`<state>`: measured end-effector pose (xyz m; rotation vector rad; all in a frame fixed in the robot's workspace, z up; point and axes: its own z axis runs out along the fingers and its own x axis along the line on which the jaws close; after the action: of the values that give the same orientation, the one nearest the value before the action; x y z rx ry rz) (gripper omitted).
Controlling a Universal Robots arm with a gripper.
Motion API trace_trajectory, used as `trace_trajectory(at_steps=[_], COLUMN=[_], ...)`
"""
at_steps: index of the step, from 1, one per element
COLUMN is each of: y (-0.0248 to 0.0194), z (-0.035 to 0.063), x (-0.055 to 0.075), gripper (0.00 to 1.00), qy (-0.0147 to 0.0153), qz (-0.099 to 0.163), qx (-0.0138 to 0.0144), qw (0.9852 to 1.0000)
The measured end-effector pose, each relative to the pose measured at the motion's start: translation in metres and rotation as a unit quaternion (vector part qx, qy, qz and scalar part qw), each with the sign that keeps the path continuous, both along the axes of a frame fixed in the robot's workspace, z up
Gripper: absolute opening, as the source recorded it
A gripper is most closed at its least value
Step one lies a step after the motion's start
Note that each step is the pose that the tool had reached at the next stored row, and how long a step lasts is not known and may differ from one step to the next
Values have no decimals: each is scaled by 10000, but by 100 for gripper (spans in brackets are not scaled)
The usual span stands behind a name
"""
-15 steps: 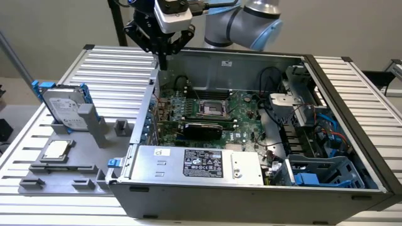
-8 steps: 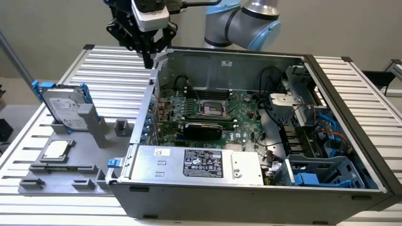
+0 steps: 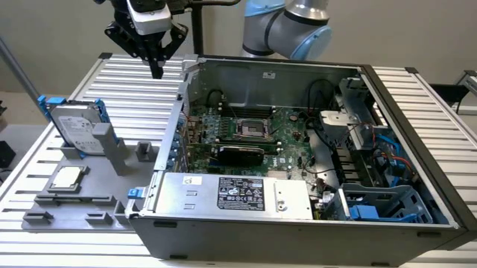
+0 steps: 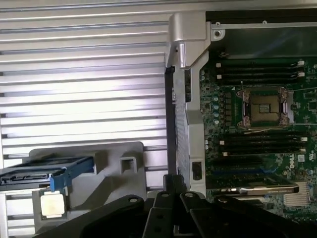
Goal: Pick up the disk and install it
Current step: 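Reach for the disk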
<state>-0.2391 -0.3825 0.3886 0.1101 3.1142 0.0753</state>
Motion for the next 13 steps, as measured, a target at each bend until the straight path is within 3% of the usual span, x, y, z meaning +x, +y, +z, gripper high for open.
trace_trajectory(at_steps=[6, 13], y=[81, 100], z=[-27, -59], x=[-273, -591], gripper=[11, 11], qy=[0, 0], qz=[0, 0], qx=[0, 0], qw=[10000, 10000])
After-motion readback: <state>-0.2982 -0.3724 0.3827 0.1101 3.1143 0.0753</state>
